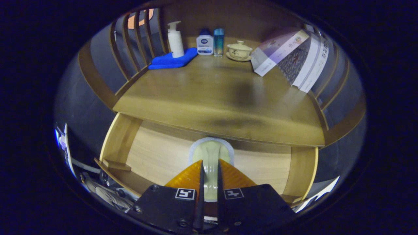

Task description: Pull open the drawer, take out the items inside it, and place them on the countertop above the cabinet.

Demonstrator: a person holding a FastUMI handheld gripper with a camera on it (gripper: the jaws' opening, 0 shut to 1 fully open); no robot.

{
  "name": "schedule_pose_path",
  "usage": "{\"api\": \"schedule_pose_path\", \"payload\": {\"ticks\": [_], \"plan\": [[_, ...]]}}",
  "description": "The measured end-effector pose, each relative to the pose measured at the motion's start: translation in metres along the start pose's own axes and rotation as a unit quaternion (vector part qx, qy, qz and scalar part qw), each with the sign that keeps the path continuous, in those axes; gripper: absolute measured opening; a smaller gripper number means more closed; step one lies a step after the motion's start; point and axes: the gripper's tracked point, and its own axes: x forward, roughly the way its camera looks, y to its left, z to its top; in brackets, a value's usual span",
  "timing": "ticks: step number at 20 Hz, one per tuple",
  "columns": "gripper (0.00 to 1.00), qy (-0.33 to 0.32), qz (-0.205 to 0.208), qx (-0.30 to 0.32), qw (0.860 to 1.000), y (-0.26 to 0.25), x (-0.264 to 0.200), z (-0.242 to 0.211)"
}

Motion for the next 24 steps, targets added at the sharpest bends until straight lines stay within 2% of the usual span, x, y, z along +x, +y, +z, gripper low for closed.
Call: {"api": "schedule_pose_path", "payload": {"ticks": [12,18,24], "plan": [[0.19,-0.018,-0.004,0.006,1.0,-0.005,-0.039,0.046],[0.19,-0.022,-0.011,0.021,0.999,-0.019,-0.036,0.09],[0.19,-0.012,-0.012,0.021,1.0,-0.019,-0.012,0.128]]}}
